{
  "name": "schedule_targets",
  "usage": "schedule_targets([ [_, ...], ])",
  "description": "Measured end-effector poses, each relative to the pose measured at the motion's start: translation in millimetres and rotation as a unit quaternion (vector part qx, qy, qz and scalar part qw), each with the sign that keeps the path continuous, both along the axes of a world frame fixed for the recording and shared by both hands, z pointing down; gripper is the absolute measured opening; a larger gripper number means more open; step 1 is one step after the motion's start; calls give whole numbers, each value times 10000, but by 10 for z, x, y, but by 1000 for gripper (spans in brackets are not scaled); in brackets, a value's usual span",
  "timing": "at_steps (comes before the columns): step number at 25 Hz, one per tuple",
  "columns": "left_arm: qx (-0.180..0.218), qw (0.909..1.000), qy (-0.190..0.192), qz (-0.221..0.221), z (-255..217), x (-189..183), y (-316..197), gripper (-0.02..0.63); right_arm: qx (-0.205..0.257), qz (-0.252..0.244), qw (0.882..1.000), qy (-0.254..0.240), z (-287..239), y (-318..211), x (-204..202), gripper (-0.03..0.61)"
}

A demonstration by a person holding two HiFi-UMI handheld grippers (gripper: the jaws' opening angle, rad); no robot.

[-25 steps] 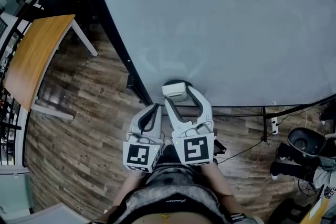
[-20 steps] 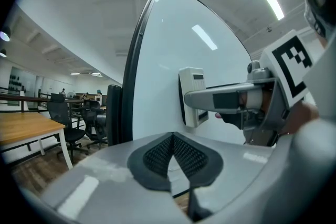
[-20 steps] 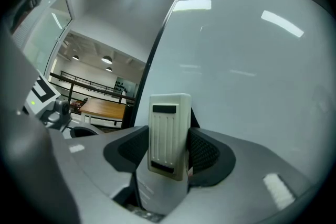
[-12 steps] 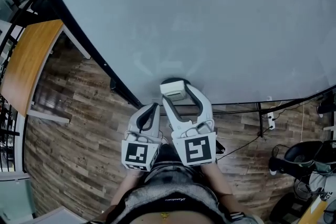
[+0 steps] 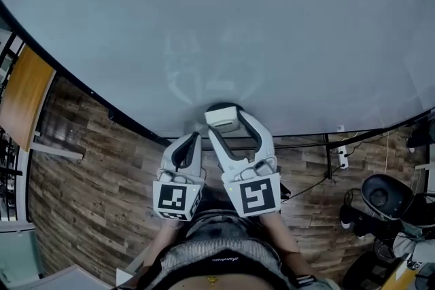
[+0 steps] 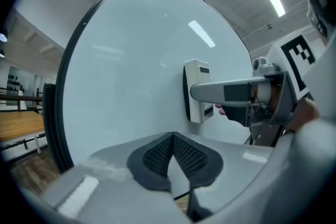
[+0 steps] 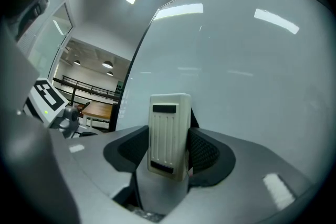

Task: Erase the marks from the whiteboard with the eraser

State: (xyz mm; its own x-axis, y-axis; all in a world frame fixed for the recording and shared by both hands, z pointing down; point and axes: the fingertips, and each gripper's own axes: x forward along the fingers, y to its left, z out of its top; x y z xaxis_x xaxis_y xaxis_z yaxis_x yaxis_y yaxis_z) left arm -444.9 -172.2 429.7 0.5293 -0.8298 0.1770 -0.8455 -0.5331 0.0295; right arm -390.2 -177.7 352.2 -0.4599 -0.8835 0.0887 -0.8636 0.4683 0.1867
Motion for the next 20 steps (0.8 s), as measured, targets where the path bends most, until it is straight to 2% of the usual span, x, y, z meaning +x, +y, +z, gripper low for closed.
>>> schedule_targets([
  [9, 30, 10000, -48, -4, -54, 729, 131, 5, 52, -58, 9999, -142, -80, 83, 734, 241],
  [20, 124, 9999, -11, -48, -121, 1486, 199, 5, 78, -62, 9999, -82, -106, 145, 1530, 242],
])
